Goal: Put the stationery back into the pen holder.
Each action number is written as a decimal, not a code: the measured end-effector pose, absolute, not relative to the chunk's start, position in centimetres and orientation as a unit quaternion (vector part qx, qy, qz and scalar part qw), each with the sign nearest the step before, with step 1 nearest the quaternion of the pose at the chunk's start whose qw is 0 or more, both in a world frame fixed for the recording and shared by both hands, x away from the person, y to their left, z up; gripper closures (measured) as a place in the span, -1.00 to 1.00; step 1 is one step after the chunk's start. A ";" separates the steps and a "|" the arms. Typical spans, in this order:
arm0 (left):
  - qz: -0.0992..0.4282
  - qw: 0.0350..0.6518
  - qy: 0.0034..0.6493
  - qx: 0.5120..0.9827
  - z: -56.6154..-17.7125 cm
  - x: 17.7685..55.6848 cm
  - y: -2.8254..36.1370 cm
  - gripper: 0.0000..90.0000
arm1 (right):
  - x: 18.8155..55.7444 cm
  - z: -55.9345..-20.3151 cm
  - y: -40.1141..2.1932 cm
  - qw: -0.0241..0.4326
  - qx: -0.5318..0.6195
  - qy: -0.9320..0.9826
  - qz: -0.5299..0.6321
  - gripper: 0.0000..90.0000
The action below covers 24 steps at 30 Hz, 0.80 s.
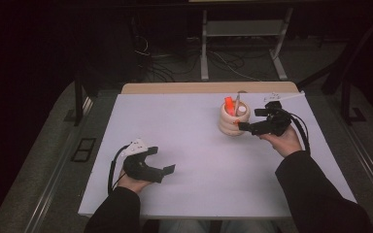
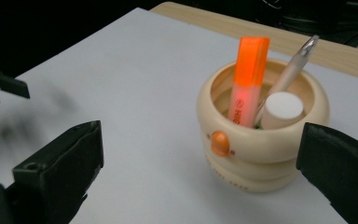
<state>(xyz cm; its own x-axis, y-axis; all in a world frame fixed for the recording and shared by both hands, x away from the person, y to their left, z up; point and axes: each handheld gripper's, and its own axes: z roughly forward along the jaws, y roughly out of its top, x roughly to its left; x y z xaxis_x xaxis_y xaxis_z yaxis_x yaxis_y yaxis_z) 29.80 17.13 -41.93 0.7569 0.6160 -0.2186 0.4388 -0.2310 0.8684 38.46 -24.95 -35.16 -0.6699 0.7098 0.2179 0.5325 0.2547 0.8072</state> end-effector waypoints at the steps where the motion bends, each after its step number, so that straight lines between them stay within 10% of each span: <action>1: 0.085 0.519 0.338 0.781 -41.9 29.8 17.2 -1.00 | 38.2 -35.2 -24.9 0.096 0.393 0.787 0.465 -0.99; 24: 0.081 0.520 0.338 0.781 -42.0 29.7 17.2 -1.00 | 32.8 -36.4 -27.0 0.102 0.392 0.787 0.466 -0.99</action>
